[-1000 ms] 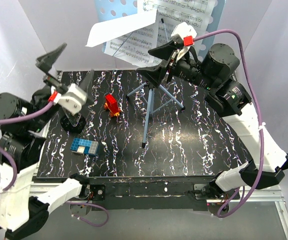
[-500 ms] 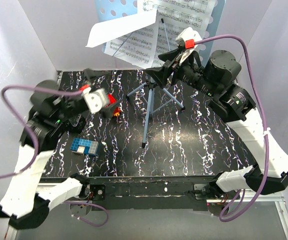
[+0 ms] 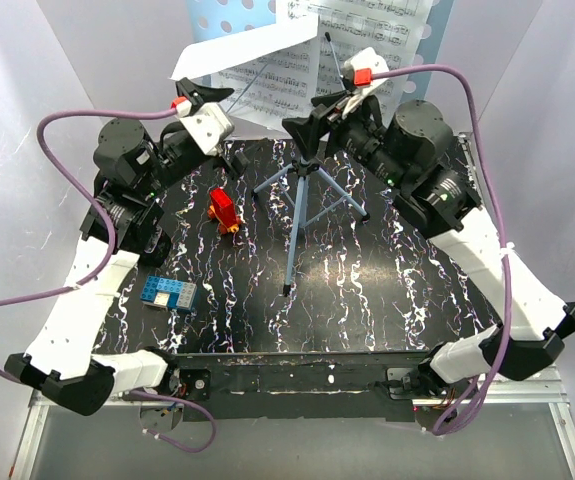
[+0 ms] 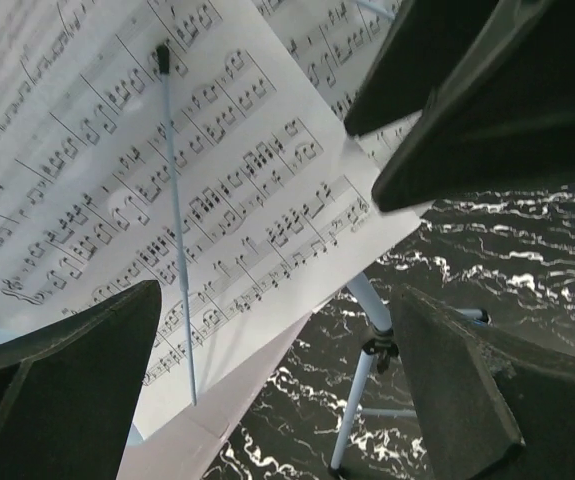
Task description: Pack up the instrument practice props
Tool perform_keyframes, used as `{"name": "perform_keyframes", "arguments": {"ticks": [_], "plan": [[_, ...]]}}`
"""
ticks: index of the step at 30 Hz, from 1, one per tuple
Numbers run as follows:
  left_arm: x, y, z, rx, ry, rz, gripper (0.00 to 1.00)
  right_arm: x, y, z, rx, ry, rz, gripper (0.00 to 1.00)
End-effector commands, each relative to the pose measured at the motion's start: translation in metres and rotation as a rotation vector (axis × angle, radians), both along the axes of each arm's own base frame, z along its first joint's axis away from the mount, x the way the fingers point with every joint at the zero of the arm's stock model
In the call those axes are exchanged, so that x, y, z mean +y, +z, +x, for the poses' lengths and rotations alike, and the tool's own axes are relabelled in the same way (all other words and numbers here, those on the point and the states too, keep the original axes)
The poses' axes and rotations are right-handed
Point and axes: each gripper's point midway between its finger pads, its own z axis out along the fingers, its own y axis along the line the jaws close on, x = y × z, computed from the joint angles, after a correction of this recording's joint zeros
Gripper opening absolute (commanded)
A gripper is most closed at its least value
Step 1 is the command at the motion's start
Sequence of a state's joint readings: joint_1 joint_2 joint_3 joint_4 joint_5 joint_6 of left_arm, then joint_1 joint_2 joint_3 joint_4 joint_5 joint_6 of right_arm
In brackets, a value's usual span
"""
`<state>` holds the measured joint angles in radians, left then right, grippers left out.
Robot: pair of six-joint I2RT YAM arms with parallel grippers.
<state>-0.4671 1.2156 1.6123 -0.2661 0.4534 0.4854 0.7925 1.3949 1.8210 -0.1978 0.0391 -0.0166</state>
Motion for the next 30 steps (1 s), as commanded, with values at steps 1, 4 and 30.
{"name": "perform_keyframes", "arguments": {"ticks": [1,4,30], "plan": [[-0.001,0.032,-0.005,-0.003,-0.012,-0.107,0.98,-0.002,0.021,0.018,-0.033,-0.064,0.100,0.72],[-0.006,0.030,0.000,0.029,-0.026,-0.120,0.98,0.004,0.018,0.023,-0.027,-0.060,0.110,0.71],[-0.023,0.034,0.046,0.111,0.005,-0.215,0.91,-0.011,0.015,-0.014,-0.192,0.035,0.007,0.63]]}}
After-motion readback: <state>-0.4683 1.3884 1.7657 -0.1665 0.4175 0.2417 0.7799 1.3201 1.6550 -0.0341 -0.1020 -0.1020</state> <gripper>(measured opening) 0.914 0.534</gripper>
